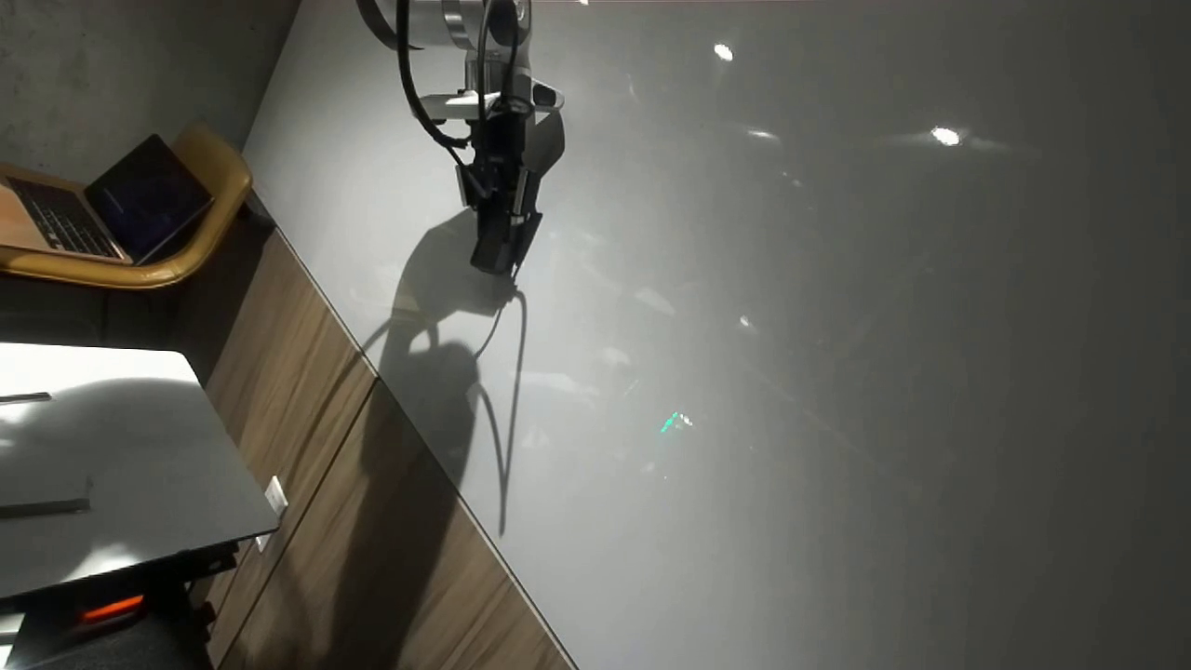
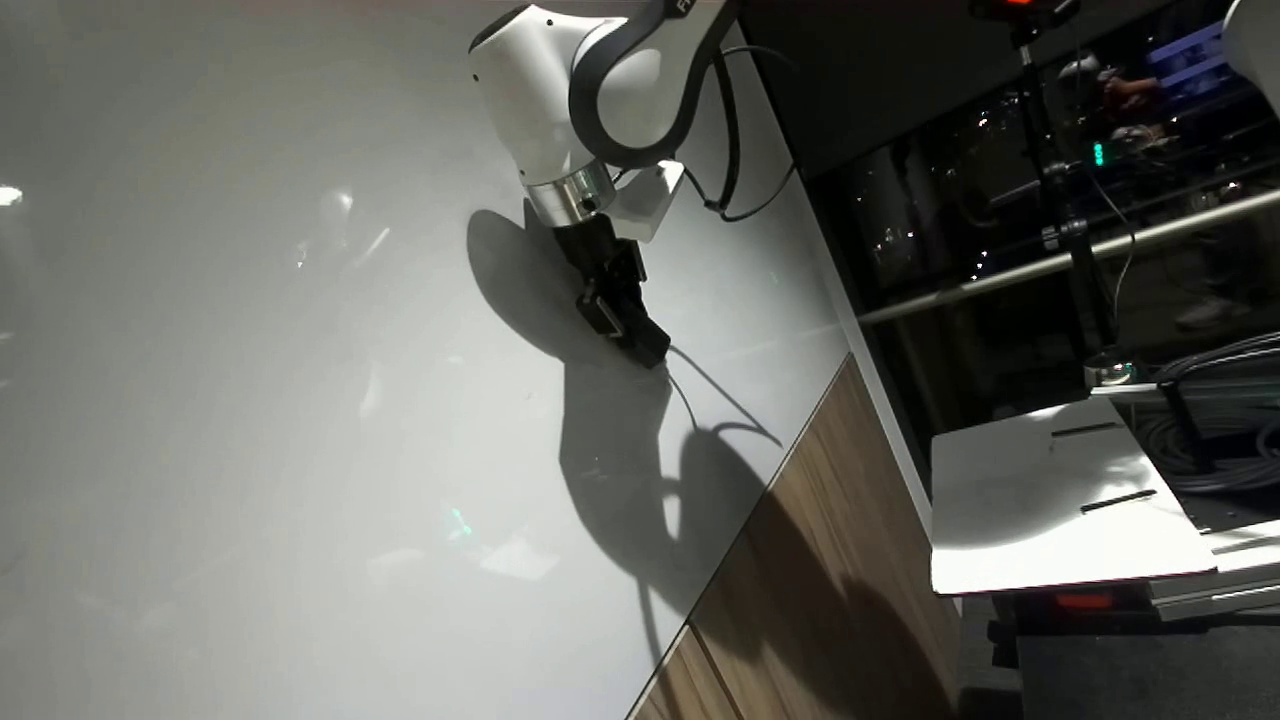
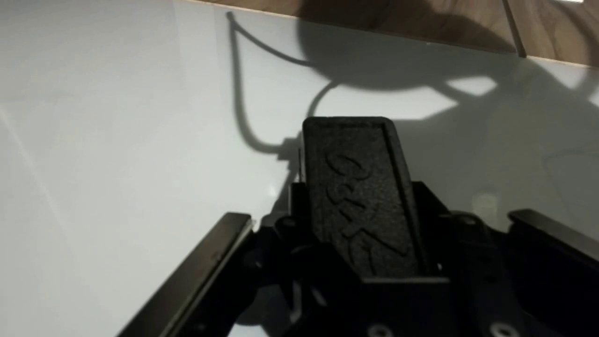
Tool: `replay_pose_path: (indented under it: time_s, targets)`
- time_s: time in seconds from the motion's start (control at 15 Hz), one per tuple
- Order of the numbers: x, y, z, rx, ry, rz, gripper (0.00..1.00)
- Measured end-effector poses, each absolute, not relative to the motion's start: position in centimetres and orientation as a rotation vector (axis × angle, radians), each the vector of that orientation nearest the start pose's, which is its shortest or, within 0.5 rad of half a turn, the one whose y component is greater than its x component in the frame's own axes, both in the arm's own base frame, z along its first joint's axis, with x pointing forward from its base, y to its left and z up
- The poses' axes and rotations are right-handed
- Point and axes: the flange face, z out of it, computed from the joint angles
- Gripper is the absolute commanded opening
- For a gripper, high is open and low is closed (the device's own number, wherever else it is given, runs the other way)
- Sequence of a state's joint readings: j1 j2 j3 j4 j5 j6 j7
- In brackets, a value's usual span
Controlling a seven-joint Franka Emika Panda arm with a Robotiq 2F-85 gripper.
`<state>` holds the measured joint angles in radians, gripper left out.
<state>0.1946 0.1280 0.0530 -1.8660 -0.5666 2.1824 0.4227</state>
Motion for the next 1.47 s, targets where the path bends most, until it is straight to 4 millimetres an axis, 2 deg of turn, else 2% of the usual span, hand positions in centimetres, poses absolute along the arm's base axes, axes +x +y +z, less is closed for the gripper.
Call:
replay_pose_path:
  time_s: [0.2,0.53,0.73,0.87,1.07,1.2,1.33,1.47]
  targets:
    - [58.9,11.5,46.6,-3.471,-0.254,-0.489,0.30]
    - [52.5,9.1,42.1,-3.386,-0.345,0.009,0.30]
    - [49.0,6.1,39.4,-3.310,-0.343,0.290,0.30]
    - [47.6,3.3,37.4,-3.258,-0.337,0.440,0.30]
    - [46.7,-0.7,34.0,-3.183,-0.332,0.586,0.30]
    - [46.6,-2.5,31.3,-3.115,-0.333,0.672,0.30]
    - [46.7,-2.9,28.4,-3.047,-0.338,0.749,0.30]
    - [47.2,-2.1,26.0,-2.998,-0.347,0.806,0.30]
